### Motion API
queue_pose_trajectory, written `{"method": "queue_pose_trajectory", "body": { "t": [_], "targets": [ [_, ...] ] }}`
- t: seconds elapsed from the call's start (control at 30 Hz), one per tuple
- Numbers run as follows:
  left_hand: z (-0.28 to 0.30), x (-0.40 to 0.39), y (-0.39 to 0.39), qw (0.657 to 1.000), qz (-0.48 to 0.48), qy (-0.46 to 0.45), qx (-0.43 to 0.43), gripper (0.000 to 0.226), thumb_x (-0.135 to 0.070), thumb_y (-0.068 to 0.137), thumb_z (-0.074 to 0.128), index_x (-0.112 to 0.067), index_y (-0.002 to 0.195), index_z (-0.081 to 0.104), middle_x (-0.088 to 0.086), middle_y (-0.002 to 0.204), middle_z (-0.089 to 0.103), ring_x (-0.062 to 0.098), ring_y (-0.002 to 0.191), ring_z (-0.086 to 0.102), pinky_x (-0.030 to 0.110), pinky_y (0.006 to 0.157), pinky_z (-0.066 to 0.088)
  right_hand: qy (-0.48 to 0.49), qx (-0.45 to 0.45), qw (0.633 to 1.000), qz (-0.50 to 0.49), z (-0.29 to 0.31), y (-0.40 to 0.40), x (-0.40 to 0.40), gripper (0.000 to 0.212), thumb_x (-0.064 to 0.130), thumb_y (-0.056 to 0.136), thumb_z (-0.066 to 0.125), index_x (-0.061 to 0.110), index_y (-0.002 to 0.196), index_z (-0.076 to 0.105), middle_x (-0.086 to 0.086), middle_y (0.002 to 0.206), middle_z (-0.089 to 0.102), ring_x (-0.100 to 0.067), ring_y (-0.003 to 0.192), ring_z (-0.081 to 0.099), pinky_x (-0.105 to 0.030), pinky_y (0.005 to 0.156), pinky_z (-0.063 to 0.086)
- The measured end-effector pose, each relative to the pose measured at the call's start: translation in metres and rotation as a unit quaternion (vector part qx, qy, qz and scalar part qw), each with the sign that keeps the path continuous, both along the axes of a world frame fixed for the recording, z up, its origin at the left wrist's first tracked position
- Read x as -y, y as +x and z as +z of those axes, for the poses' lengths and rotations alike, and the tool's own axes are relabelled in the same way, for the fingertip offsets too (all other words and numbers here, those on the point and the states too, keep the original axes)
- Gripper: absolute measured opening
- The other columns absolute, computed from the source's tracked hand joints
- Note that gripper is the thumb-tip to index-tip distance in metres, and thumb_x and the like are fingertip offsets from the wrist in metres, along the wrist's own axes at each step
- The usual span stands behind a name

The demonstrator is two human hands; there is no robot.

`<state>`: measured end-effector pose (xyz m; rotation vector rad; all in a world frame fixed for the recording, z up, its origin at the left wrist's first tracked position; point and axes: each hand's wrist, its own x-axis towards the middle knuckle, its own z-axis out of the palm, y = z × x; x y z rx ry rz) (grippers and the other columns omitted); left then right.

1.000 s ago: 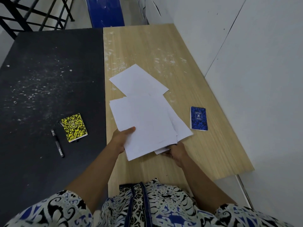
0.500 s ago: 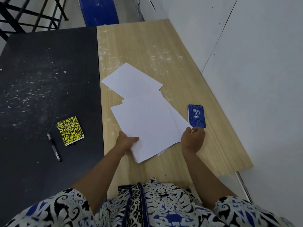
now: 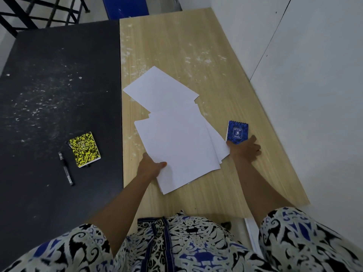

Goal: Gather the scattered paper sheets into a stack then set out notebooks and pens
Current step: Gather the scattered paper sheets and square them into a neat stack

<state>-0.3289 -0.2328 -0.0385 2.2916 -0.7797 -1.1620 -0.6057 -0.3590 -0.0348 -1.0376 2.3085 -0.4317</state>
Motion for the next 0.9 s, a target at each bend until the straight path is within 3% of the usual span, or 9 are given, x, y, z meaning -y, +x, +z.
{"method": "queue_pose_trajectory", "body": {
  "t": [0.13,0.23,0.4,0.5,0.6,0.67,0.73,0.8,0.9],
  "targets": [
    [0.006,-0.002,-0.009,1.000,0.006,0.004,0.011,0.079,-0.025,0.081,0.077,-0.003,0.137,0.026,0.014,0.135,0.050,0.035,0.118,0.054,0.042,0.091,0.047,0.050,0.045,0.997,-0.028,-0.001,-0.004,0.009,0.086,0.045,0.054,0.087,0.009,0.122,0.050,-0.015,0.126,0.050,-0.034,0.116,0.049,-0.048,0.095,0.044],
    [0.007,-0.007,-0.016,0.999,-0.003,-0.027,0.019,0.094,-0.024,0.086,0.072,-0.010,0.149,0.004,0.013,0.140,0.047,0.035,0.120,0.053,0.044,0.096,0.046,0.046,0.044,0.998,-0.024,-0.002,-0.001,0.009,0.059,0.045,0.074,0.074,0.012,0.119,0.055,-0.015,0.127,0.046,-0.034,0.116,0.046,-0.048,0.097,0.041],
    [0.011,-0.014,-0.019,0.998,0.011,-0.068,-0.008,0.101,-0.033,0.087,0.069,-0.018,0.153,-0.007,0.008,0.146,0.043,0.033,0.125,0.050,0.043,0.099,0.042,-0.189,0.018,0.979,-0.081,0.026,0.021,-0.001,0.030,0.029,0.098,0.045,0.006,0.114,0.053,-0.013,0.116,0.058,-0.032,0.107,0.053,-0.044,0.091,0.036],
    [0.015,-0.018,-0.017,0.987,0.052,-0.118,-0.094,0.083,-0.042,0.092,0.060,-0.026,0.151,0.005,0.004,0.147,0.039,0.027,0.127,0.047,0.041,0.103,0.040,-0.301,0.168,0.937,-0.058,0.042,0.044,-0.011,0.020,0.019,0.099,0.046,0.003,0.108,0.052,-0.009,0.098,0.061,-0.024,0.082,0.057,-0.030,0.072,0.042],
    [0.019,-0.024,-0.009,0.965,0.101,-0.118,-0.213,0.050,-0.055,0.097,0.039,-0.025,0.137,0.042,0.002,0.136,0.053,0.020,0.113,0.056,0.036,0.095,0.045,-0.227,0.367,0.901,0.035,0.049,0.075,-0.025,0.009,0.014,0.096,0.054,0.006,0.099,0.057,-0.008,0.091,0.063,-0.019,0.077,0.061,-0.029,0.067,0.049],
    [0.023,-0.029,-0.004,0.944,0.129,-0.115,-0.281,0.062,-0.067,0.094,0.026,-0.021,0.122,0.058,0.006,0.120,0.064,0.024,0.107,0.061,0.040,0.096,0.047,-0.101,0.450,0.881,0.102,0.049,0.099,-0.041,0.004,0.013,0.094,0.059,0.010,0.091,0.060,-0.008,0.089,0.067,-0.016,0.074,0.065,-0.026,0.065,0.055],
    [0.025,-0.032,-0.001,0.935,0.131,-0.120,-0.305,0.068,-0.070,0.093,0.023,-0.019,0.112,0.064,0.006,0.110,0.069,0.026,0.103,0.064,0.042,0.095,0.048,-0.020,0.454,0.875,0.167,0.042,0.122,-0.060,0.004,0.013,0.092,0.062,0.012,0.088,0.061,-0.013,0.094,0.070,-0.019,0.076,0.068,-0.030,0.068,0.058],
    [0.024,-0.036,0.003,0.933,0.109,-0.132,-0.317,0.050,-0.058,0.097,0.035,-0.021,0.110,0.067,0.001,0.106,0.072,0.020,0.099,0.067,0.035,0.088,0.051,0.002,0.422,0.877,0.231,0.034,0.143,-0.078,0.005,0.014,0.091,0.064,0.010,0.089,0.063,-0.020,0.101,0.069,-0.028,0.086,0.069,-0.043,0.081,0.057],
    [0.019,-0.044,0.011,0.940,0.070,-0.145,-0.299,0.029,-0.033,0.099,0.050,-0.018,0.120,0.063,0.000,0.114,0.071,0.013,0.101,0.068,0.023,0.077,0.052,0.041,0.401,0.869,0.285,0.030,0.160,-0.097,0.023,0.031,0.094,0.059,0.008,0.097,0.065,-0.016,0.105,0.070,-0.022,0.089,0.066,-0.041,0.086,0.053]
  ]
}}
